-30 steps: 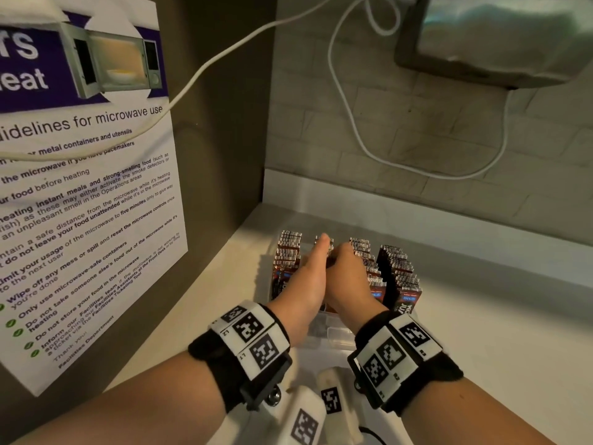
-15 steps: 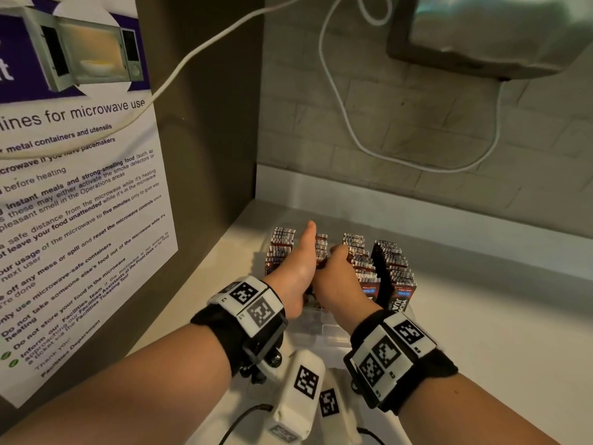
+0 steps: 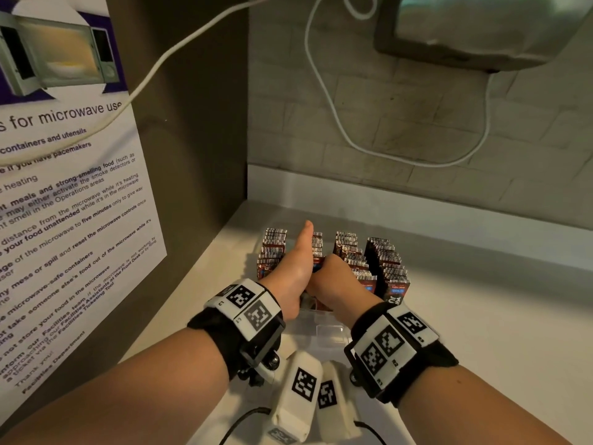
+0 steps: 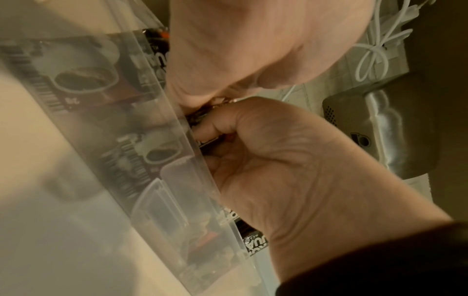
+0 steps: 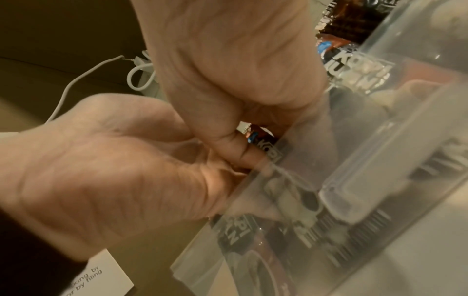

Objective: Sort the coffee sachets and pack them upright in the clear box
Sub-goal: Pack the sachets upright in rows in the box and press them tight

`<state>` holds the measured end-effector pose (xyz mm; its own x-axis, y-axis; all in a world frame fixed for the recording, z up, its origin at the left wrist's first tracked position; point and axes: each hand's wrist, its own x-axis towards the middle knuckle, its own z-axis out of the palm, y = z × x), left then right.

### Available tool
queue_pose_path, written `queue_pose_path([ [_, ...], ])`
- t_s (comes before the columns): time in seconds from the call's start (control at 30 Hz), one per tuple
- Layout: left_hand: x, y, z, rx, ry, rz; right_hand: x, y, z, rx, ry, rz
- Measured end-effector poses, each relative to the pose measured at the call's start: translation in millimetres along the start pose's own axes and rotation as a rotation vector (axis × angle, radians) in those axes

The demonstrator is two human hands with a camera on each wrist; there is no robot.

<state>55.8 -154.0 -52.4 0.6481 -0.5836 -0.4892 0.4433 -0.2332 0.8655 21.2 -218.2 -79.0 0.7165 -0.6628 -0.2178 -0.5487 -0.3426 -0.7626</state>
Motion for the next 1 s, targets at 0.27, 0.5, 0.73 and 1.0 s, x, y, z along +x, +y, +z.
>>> queue_pose_path([
  [0.27,3.8,1.0,3.2,-0.054,0.02,0.011,7.3,-1.8,2.0,0.03,-0.028,0.042],
  [0.5,13.3,-0.5,-2.8,-0.071,-0.023,-0.046,14.8,2.5,4.3,0.01,-0.091,0.087],
  [0.73,13.3,1.3,-5.5,-0.035,-0.078,-0.059,16.6,5.1,5.2,0.033,-0.124,0.091],
  [1.0,11.2,-3.7,-1.5,-0.043,-0.057,0.015,13.7,7.8,7.5,0.174,-0.096,0.075],
])
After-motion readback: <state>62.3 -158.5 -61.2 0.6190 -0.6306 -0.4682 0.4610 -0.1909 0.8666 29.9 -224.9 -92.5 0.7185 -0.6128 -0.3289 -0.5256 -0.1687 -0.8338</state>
